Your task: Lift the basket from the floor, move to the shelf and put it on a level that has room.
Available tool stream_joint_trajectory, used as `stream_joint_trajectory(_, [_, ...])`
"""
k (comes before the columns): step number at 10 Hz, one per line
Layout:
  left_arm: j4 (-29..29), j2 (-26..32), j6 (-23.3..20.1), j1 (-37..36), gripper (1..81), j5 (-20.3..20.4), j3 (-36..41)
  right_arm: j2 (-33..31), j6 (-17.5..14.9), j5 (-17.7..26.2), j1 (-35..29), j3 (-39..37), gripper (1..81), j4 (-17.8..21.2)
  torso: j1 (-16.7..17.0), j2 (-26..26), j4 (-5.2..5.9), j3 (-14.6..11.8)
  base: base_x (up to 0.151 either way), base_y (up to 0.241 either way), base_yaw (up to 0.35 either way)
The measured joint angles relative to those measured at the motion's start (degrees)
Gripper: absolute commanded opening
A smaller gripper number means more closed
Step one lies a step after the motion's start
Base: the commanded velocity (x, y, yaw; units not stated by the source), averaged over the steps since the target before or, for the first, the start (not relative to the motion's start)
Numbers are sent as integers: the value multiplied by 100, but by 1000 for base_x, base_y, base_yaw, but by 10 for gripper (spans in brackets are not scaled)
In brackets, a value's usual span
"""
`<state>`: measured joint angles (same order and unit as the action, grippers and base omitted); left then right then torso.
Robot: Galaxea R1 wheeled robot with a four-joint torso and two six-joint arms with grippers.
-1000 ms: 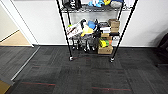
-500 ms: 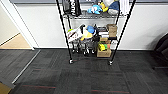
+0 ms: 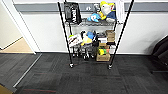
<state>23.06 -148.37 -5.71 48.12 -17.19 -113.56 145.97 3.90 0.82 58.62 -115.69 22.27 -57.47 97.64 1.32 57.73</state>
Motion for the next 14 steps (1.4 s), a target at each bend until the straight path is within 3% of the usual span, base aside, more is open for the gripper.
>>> stream_joint_trajectory(2, [-16,-66,0,23,10,-45,0,-179,1,-189,94,158,10,2,223,-350,-52,-48,0,0,0])
stream_joint_trajectory(4, [-33,-116,0,6,10,-50,-11,-252,0,-233,113,257,10,2,461,-713,-205,-175,0,0,0])
stream_joint_trajectory(6, [-35,-144,0,28,10,-85,-9,-305,1,-235,185,312,10,2,653,-1012,-250,-280,0,0,0])
stream_joint_trajectory(14, [-27,278,22,135,10,-85,239,-204,-2,-66,-94,621,10,-28,1580,-2420,-253,-1714,0,0,0])
